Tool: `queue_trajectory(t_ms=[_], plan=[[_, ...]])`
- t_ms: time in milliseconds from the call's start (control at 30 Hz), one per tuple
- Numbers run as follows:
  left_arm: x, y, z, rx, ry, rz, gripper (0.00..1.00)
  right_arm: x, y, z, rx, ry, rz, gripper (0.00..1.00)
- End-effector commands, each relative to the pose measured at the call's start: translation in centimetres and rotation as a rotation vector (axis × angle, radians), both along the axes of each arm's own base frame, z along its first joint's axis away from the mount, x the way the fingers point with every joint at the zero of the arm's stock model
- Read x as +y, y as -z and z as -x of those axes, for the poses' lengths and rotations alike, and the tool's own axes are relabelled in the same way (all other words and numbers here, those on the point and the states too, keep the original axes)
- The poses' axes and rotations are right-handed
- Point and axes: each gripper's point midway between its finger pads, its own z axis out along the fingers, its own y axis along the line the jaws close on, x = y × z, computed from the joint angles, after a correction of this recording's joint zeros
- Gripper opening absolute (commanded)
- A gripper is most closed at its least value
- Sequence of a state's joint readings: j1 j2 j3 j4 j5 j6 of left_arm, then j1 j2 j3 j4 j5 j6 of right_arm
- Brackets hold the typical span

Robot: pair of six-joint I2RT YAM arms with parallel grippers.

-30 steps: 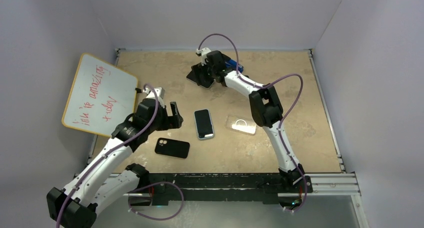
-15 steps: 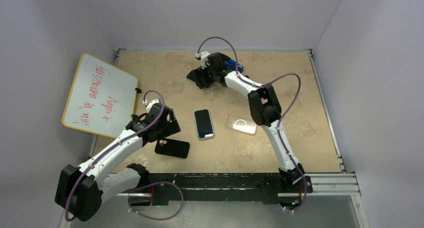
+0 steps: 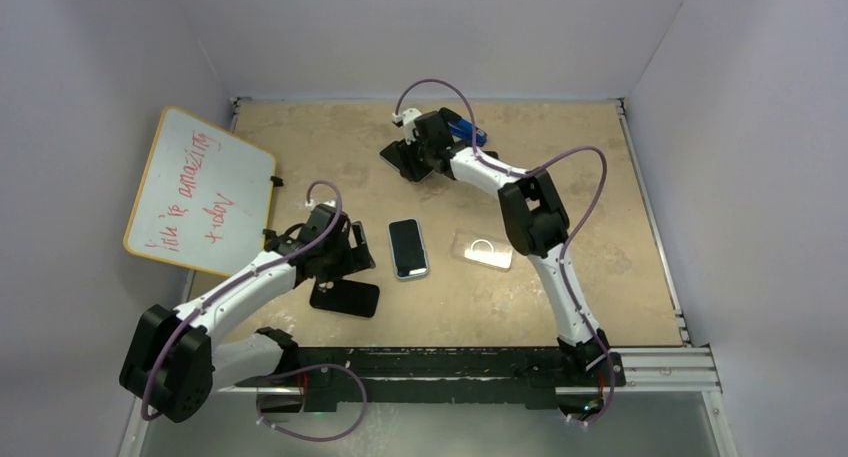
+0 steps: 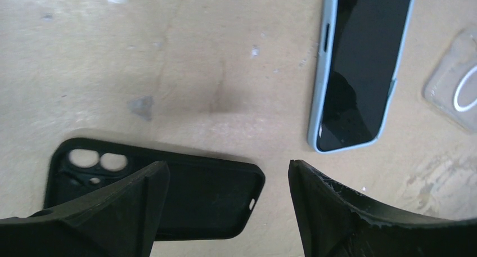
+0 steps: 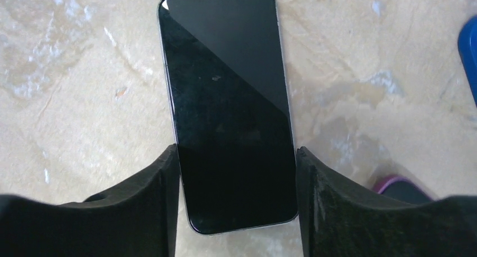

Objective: Put the phone into the phone case

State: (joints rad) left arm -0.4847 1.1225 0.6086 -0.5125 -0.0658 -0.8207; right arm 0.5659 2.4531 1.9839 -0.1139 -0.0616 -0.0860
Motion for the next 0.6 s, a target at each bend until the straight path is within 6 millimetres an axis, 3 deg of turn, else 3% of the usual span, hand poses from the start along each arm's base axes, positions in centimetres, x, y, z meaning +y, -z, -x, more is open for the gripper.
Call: queue_trajectory(t_ms=[0,200,400,567], plan=[[-3.1,-1.3,-0.8,-0.03,0.158,0.104,0.8,-1.5,0.0,3.3,0.054,0.054,0.062,0.51],[-1.8,-0.9,-0.1,0.019,0.085,0.063,0.81,-2.3,-2.0,7.2,0.079,0.104,-0.028,0.43],[-0.8,-0.7,1.0,0.04,0.034,0.045,0.82,-3.4,-2.0,11.0,0.108,0.135,-0.041,0.4],[0.1,1.0,1.2,0.046,0.031,-0.004,0.83,-4.0,-2.1,12.3,0.096,0.133,-0.01,0.45]])
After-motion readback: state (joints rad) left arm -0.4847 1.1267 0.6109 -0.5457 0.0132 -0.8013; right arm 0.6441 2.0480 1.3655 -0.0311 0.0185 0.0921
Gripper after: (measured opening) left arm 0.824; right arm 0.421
